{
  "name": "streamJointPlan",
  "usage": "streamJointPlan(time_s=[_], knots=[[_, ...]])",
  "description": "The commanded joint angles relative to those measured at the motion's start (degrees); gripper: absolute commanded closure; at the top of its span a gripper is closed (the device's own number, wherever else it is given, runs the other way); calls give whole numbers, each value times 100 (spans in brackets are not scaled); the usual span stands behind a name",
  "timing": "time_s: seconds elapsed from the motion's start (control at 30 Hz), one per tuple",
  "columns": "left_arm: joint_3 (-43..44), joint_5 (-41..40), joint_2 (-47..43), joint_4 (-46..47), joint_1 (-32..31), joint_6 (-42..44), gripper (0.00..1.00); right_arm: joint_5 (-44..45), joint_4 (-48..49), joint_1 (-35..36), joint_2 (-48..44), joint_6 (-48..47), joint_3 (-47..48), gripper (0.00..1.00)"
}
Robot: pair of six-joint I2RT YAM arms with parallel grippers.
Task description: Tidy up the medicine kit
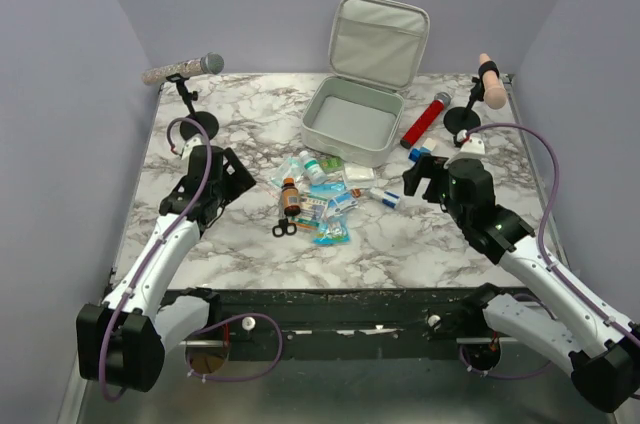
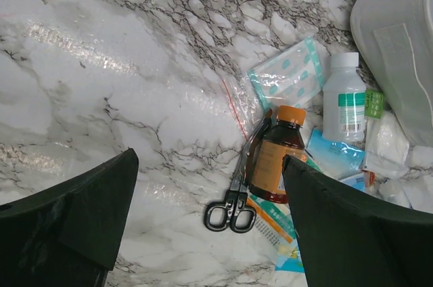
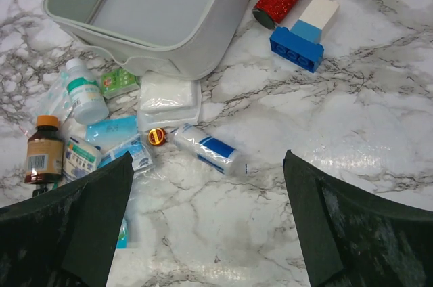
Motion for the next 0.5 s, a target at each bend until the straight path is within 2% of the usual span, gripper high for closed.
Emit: streamJointPlan(time_s=[0.0,0.13,0.3,0.47], knots=[[-132,425,-113,248,-9,115,1,-396,-131,11,-11,-100,-32,0],[-264,656,-69,626,-333,378,4,-739,-78,11,139,5,-85,0],[403,-170,843,434,-1546,388,9,-968,-8,11,393,129,-59,0],[746,-425,1582,452,-1732,388,8,-1319,-25,19,543,85,64,1]])
